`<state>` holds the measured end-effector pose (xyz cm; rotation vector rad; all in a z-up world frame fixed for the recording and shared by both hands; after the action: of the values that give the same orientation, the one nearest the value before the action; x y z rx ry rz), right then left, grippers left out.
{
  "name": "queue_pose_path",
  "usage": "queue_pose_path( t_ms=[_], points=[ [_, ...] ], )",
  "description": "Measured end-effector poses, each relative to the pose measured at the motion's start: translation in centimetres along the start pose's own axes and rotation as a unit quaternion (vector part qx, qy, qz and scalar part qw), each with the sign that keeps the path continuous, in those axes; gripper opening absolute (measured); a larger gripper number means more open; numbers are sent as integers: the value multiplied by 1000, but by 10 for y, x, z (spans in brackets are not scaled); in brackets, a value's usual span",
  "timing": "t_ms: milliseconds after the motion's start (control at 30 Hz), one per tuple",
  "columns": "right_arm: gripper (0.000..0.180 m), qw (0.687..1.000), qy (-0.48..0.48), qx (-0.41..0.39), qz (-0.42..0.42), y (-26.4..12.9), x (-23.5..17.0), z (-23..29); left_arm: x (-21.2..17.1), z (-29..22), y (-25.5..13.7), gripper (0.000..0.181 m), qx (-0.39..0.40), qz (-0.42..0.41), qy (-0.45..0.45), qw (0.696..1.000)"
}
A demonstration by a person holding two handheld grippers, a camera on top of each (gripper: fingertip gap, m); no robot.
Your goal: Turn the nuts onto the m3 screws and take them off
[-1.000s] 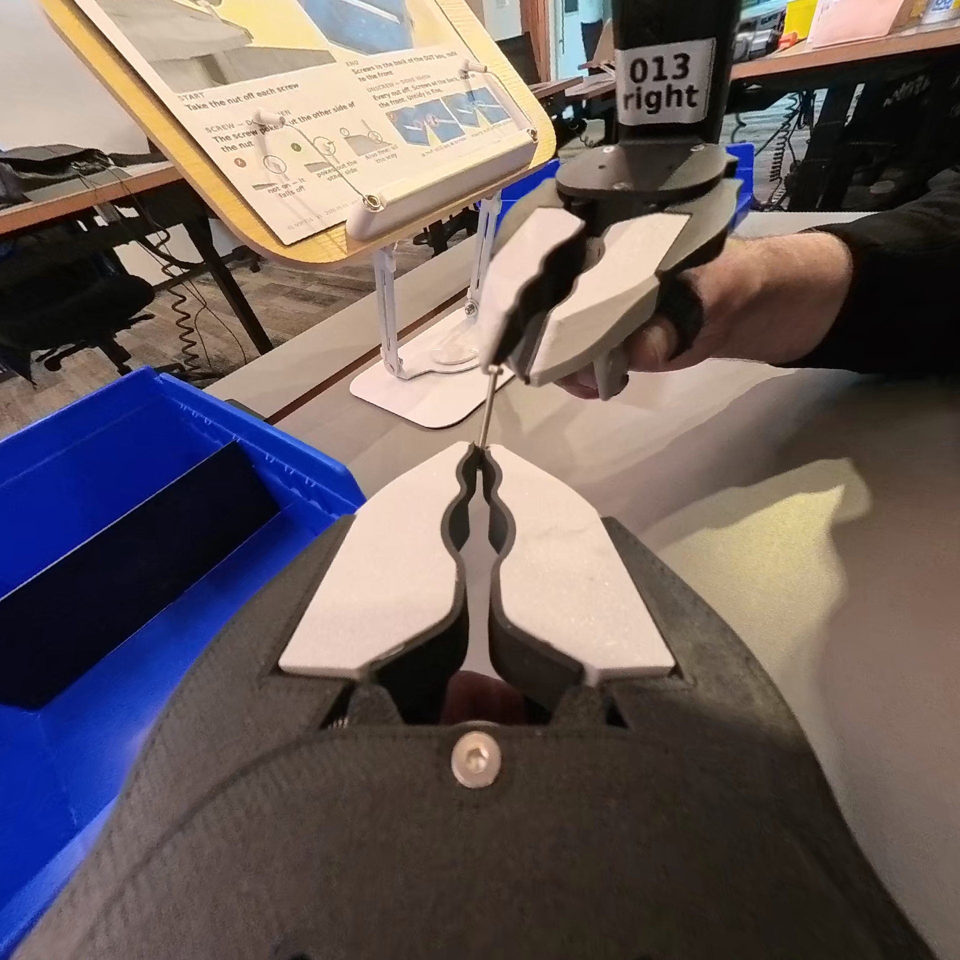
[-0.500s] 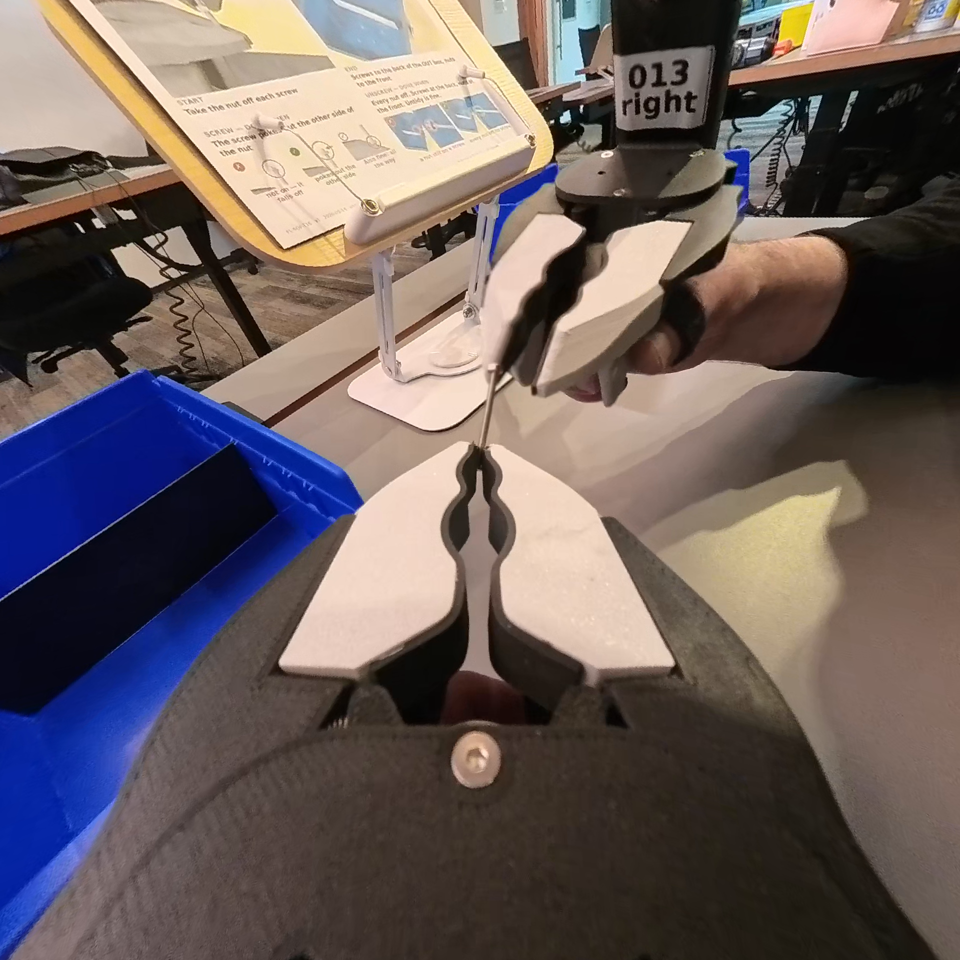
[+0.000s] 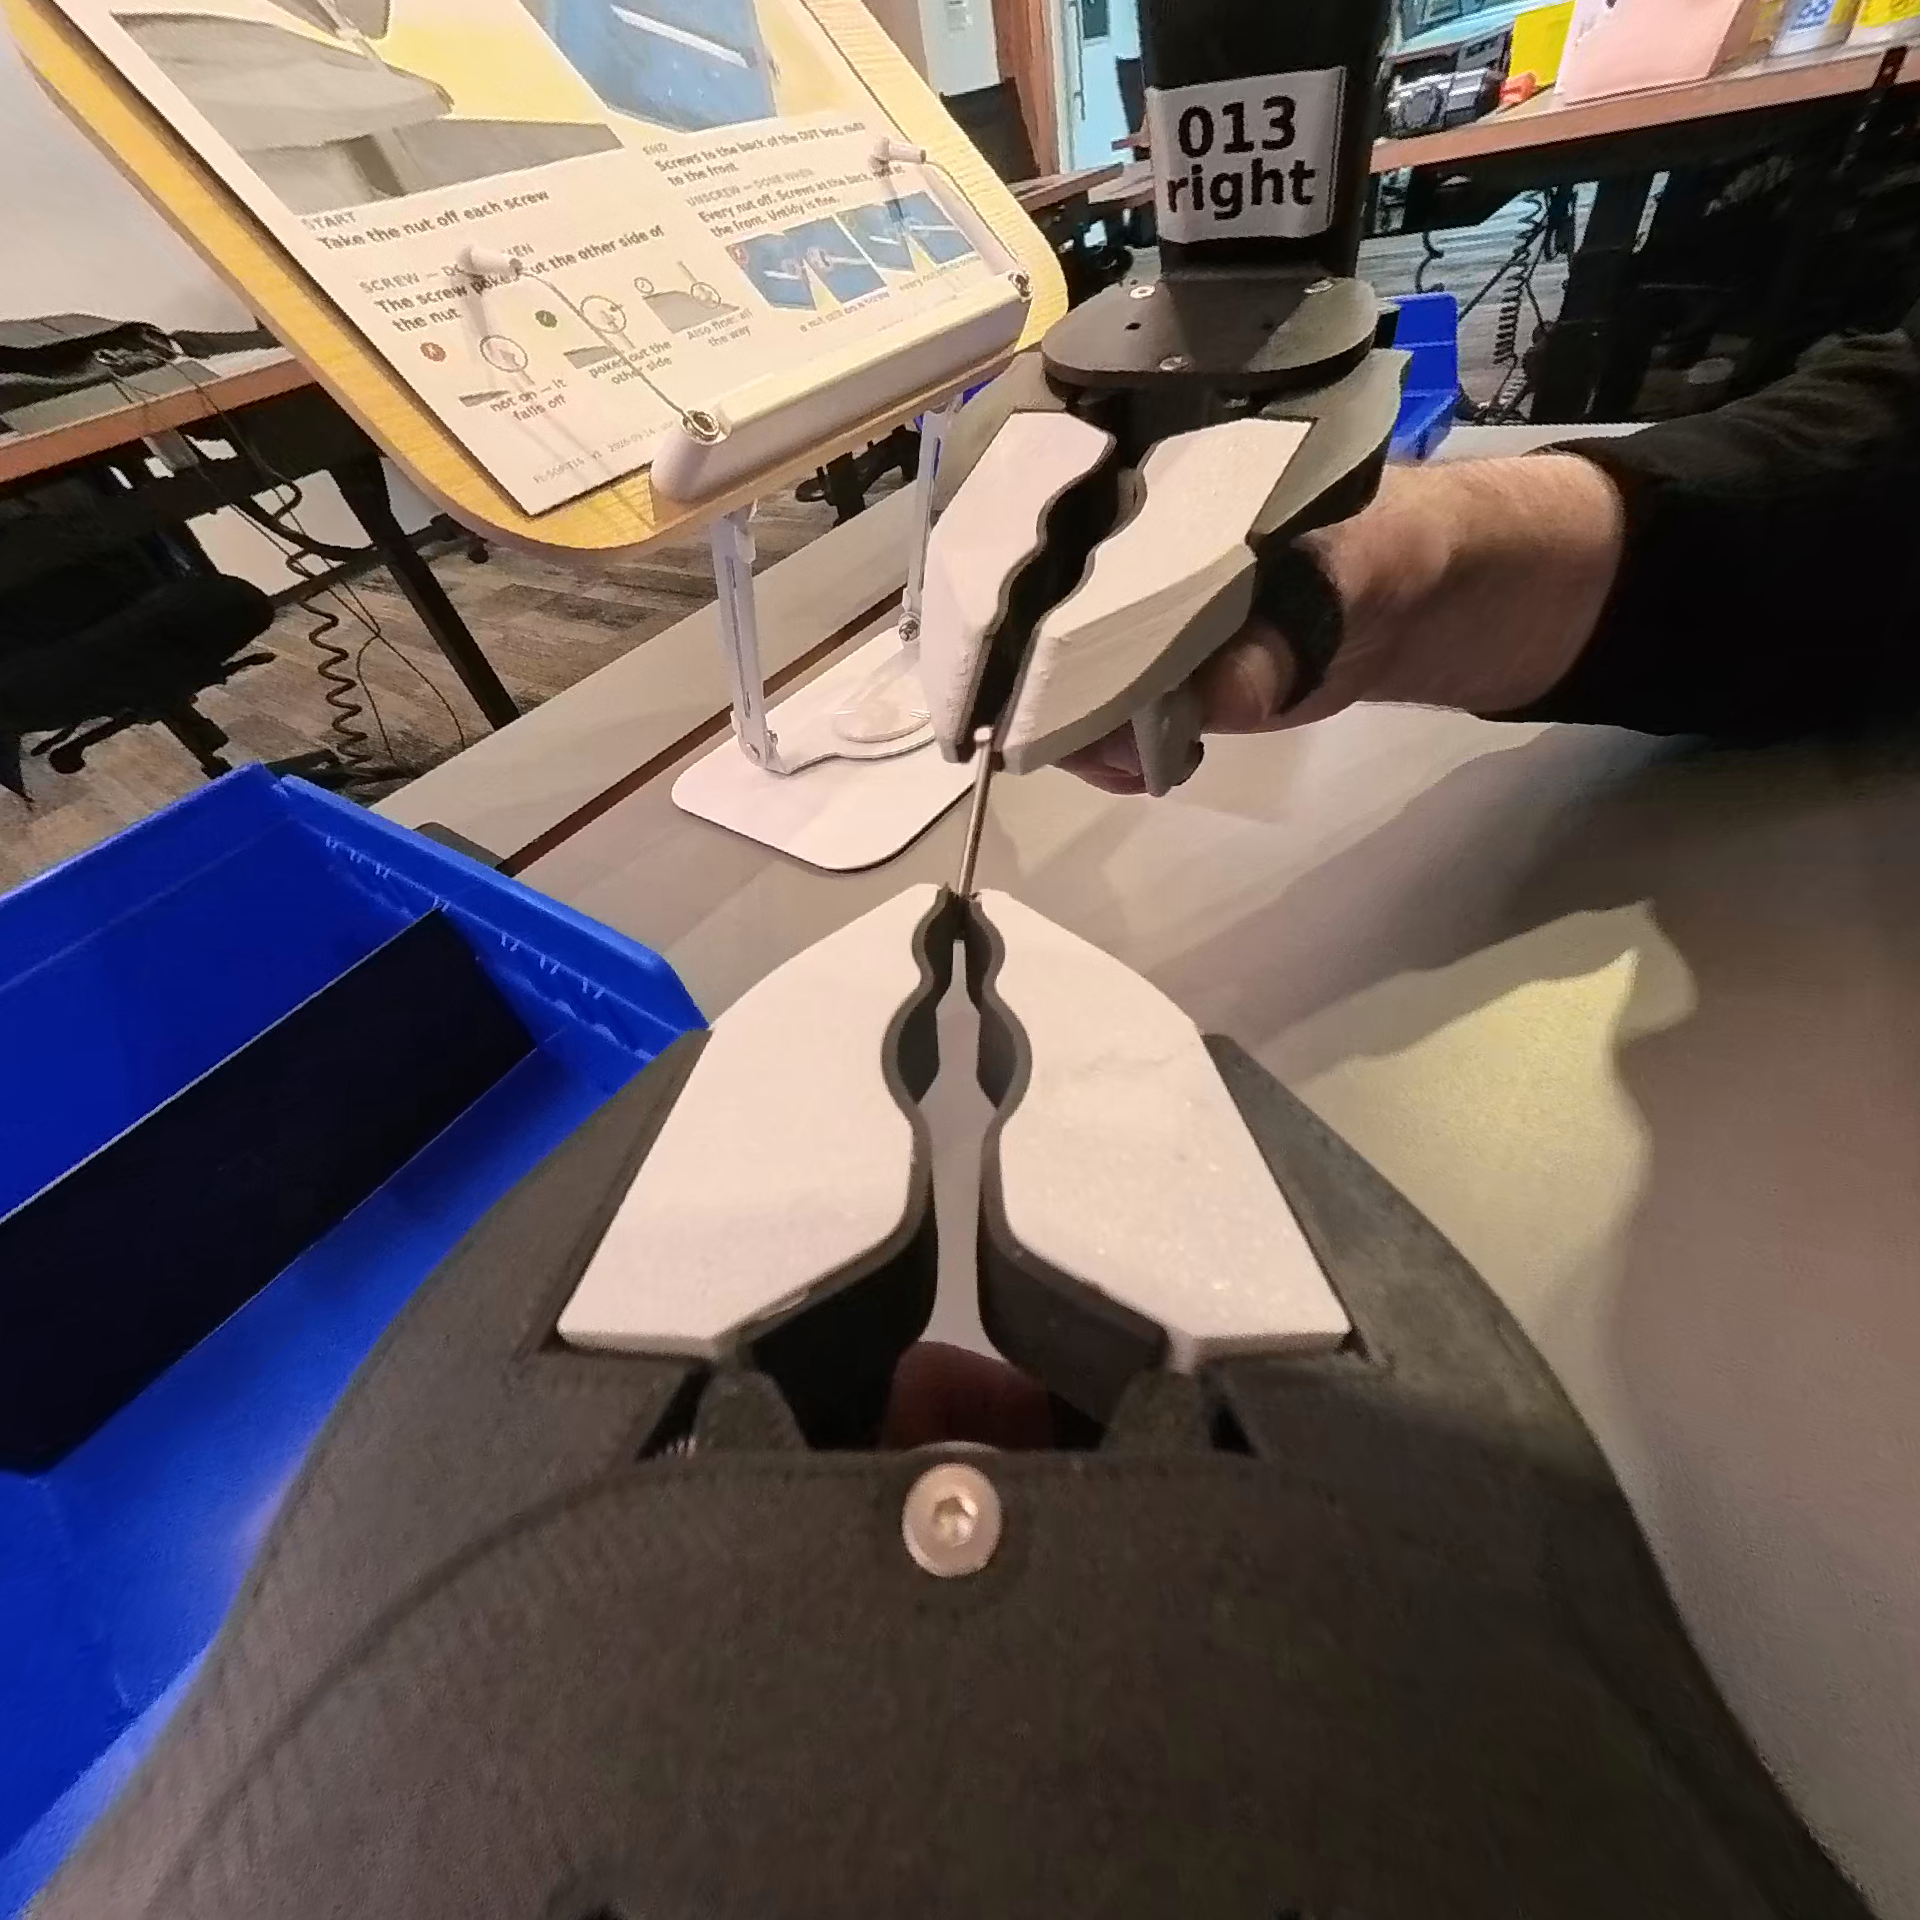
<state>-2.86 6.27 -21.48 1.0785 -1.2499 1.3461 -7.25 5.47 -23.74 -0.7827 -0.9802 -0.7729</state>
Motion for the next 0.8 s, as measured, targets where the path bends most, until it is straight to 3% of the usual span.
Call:
queue_pose_path(
  t_ms=[233,400,567,800],
  points=[
    [5,1000,-3,18,7,-1,1,3,2,-3,-1,1,-14,-4,2,1000],
    [5,998,-62,26,15,-2,2,9,4,-6,-1,1,-39,-11,-14,999],
    [5,991,-136,-9,16,-2,5,11,5,-6,-1,1,-51,-27,-57,997],
    [5,990,-134,-26,14,-2,3,8,4,-5,-1,1,-58,-31,-79,995]
  ],
)
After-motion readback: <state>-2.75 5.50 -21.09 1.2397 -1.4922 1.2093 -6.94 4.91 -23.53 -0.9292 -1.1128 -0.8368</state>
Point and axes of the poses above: each gripper's, where its closed fingertips meet, y out along the fingers, x out of its top, z = x × y across the jaws, the point moved 2 cm from there along -y, back along the fingers, and after that the axes turned 10 degrees about y, right-handed, at the moved point
